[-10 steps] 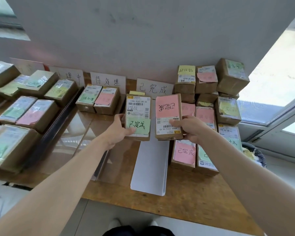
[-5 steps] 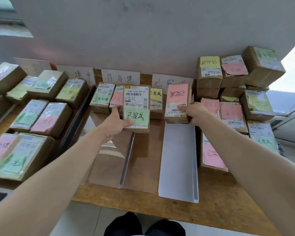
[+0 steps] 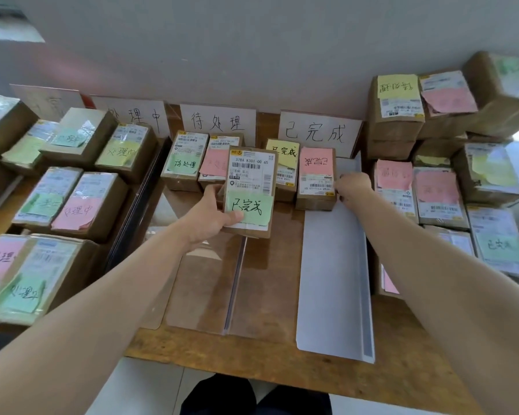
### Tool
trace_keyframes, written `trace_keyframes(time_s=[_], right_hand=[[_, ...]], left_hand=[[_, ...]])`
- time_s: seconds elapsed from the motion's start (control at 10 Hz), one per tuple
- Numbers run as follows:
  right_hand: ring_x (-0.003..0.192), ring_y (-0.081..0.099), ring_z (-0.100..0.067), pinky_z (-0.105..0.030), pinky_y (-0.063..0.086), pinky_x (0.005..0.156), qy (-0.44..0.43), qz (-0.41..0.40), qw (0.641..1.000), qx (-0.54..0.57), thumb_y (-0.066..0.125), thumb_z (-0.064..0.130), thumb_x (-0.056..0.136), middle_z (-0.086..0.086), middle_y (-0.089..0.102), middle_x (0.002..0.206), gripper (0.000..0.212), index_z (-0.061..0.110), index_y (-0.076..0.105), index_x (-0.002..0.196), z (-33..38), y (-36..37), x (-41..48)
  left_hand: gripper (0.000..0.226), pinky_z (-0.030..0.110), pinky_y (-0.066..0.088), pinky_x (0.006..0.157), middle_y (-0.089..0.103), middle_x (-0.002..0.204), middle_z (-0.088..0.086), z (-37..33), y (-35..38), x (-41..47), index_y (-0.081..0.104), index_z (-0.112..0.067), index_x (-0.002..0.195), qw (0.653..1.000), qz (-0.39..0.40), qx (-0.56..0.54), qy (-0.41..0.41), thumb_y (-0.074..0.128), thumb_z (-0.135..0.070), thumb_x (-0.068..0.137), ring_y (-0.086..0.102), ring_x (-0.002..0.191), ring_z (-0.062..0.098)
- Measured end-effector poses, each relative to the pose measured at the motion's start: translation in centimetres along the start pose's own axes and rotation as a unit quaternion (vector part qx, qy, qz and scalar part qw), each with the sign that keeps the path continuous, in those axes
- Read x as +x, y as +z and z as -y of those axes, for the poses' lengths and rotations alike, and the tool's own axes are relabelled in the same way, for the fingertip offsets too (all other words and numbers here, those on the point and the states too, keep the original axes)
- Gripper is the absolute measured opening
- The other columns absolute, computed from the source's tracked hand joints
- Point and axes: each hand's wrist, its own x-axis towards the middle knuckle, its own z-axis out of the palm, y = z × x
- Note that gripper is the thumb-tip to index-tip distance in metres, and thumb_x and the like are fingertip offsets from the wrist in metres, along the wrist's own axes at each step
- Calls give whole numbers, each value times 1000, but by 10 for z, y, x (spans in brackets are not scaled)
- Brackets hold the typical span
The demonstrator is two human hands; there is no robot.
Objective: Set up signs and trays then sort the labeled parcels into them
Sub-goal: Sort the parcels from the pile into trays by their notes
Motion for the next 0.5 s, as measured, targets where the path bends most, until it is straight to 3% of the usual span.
trace_keyframes(time_s=[0.1,0.2,0.3,0.4,0.5], right_hand=[[107,55,-20,-19,44,69,-70,-42,994,-73,49,4,92,-13,55,128,39,3,52,130,4,-12,-31],[101,56,-24,-29,45,77,-84,-36,995,-41,49,6,92,-14,59,120,33,4,55,125,2,-21,-33],[97,54,-20,-28,43,77,-151,-10,986,-66,50,9,93,-11,60,119,31,8,58,123,5,-36,-48],[108,54,-19,-24,38,80,-204,4,975,-92,51,8,93,-8,60,122,31,10,60,122,3,-49,-63],[100,52,-13,-22,37,79,-231,2,966,-111,50,9,93,-5,62,117,29,11,62,120,-3,-60,-75]], left_hand=[[69,32,49,91,59,101,-8,1,11,-1,20,-11,140,1000,16,20,-17,64,-7,87,59,95,10],[73,40,48,97,57,108,-6,4,25,0,20,-10,141,998,42,31,-39,67,-9,85,58,106,17],[68,37,51,91,58,115,-1,7,40,-1,22,-11,136,993,69,58,-79,68,-12,85,59,102,18],[70,36,53,80,56,125,6,13,54,0,22,-12,138,986,74,87,-122,68,-16,85,57,105,22],[66,39,52,80,56,125,8,18,64,2,24,-11,136,980,61,118,-146,67,-18,86,56,107,24]])
